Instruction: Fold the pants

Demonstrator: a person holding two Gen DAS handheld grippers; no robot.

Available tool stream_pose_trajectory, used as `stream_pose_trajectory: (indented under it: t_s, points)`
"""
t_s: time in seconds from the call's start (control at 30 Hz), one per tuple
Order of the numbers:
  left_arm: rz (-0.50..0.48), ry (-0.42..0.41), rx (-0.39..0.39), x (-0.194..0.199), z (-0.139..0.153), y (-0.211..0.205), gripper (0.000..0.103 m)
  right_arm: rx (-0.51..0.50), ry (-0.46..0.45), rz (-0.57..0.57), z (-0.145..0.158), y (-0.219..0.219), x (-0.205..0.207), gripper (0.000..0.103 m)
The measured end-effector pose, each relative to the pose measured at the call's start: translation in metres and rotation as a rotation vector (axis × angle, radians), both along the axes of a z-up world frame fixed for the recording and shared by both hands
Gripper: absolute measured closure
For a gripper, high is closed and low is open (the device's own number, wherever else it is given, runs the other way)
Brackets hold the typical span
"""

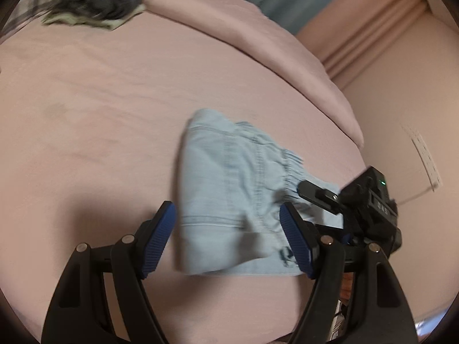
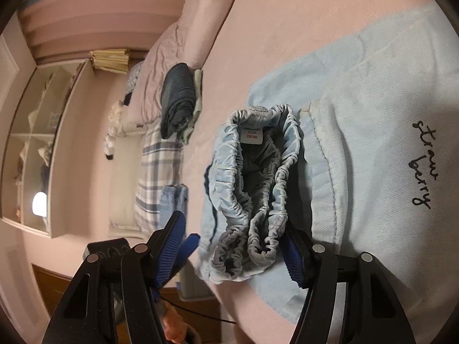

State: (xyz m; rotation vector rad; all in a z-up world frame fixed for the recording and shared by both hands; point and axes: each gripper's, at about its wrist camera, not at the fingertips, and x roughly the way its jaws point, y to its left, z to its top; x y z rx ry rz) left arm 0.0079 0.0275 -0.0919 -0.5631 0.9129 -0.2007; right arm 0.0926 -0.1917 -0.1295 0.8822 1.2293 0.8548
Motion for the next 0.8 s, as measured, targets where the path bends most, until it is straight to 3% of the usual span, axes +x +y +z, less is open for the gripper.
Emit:
stream_pose_trajectory:
  t_s: [0.17, 0.4, 0.6, 0.8]
  points:
    - [0.026, 0.035, -0.006, 0.0, -0.008, 0.006, 0.028, -0.174, -0.083, 0.017, 0.009, 0.011, -0.003, 0.06]
    - [0.042, 0.091, -0.035, 0.007, -0.019, 0.006, 0.028, -0.317, -0.241, 0.031, 0.026, 0.019, -0.011, 0.069]
    - [0.02, 0.107, -0.036, 0.008, -0.018, -0.001, 0.028, -0.324, -0.319, 0.014, 0.041, 0.012, -0.02, 0.07]
    - [-0.011, 0.107, -0.029, 0.014, -0.014, -0.013, 0.024, -0.301, -0.32, -0.026, 0.045, -0.004, -0.025, 0.07]
